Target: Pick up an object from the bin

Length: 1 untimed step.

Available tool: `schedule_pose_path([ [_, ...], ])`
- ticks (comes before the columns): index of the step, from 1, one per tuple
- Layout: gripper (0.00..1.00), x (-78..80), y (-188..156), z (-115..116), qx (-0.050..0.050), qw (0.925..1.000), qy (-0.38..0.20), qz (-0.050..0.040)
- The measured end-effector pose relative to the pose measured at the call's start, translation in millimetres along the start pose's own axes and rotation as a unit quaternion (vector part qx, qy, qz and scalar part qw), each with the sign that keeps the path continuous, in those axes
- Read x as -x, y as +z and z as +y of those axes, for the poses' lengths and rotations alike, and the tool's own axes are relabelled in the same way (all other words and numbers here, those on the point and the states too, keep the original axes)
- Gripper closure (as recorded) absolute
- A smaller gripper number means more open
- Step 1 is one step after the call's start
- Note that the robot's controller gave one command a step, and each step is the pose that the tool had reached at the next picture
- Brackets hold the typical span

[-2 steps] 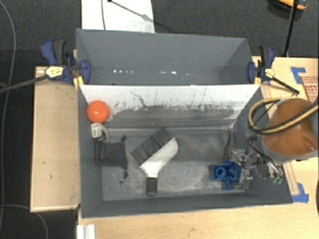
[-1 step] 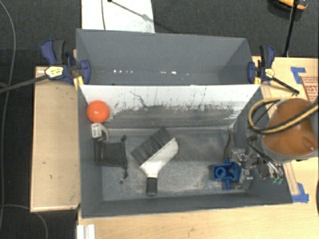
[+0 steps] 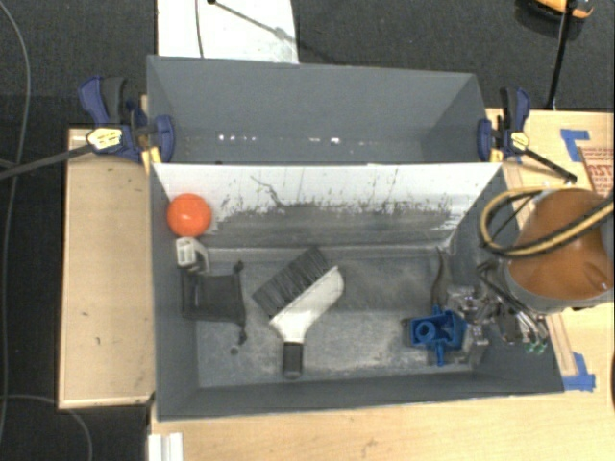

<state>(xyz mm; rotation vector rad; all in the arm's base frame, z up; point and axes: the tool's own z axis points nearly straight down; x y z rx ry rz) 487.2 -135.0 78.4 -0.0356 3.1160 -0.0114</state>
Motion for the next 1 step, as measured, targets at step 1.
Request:
schedule_pose_path([
  [1,1.00,-2.0,-9.8,0.4,0.001,1.0000,0.000,0.0041],
])
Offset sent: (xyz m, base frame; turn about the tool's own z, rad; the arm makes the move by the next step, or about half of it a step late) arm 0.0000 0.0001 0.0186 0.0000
